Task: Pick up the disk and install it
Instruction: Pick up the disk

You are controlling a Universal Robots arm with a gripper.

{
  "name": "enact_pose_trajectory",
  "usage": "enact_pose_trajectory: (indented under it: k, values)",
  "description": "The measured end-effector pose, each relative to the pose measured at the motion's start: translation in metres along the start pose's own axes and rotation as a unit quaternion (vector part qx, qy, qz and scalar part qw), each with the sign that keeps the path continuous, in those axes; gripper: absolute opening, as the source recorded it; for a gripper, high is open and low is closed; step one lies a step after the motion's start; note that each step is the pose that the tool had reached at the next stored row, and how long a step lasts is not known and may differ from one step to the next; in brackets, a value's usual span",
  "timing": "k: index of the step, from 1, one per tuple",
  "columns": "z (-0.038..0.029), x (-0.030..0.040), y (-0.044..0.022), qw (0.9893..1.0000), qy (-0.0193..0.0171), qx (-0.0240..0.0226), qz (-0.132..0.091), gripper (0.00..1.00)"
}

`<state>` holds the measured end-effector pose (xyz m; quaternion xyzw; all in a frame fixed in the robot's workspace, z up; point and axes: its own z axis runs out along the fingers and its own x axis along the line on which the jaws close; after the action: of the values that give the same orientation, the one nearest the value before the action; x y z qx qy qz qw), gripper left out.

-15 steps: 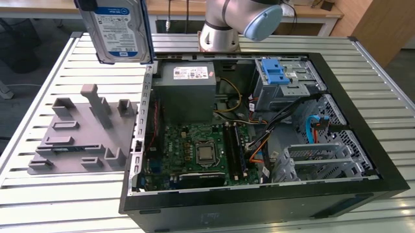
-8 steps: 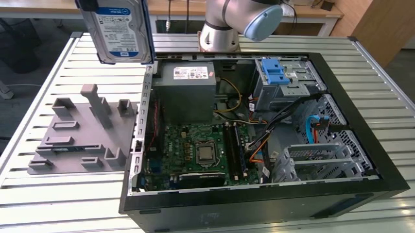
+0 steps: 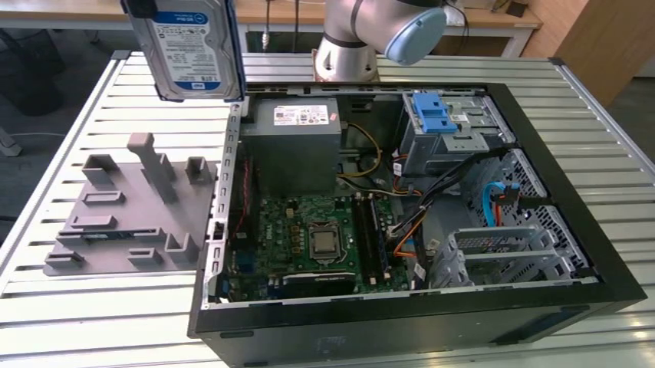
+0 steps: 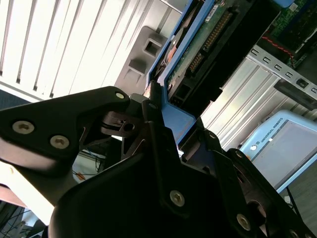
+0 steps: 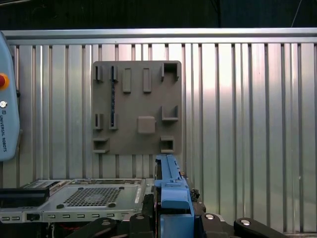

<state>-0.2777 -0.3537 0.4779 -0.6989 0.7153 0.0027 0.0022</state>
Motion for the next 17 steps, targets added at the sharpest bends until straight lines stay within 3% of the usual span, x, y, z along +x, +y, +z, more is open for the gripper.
enact_pose_trajectory:
  k: [17]
  values:
    - [0.0006,-0.0001,-0.0035,1.0000,0.0000,0.0000,0.000,0.36]
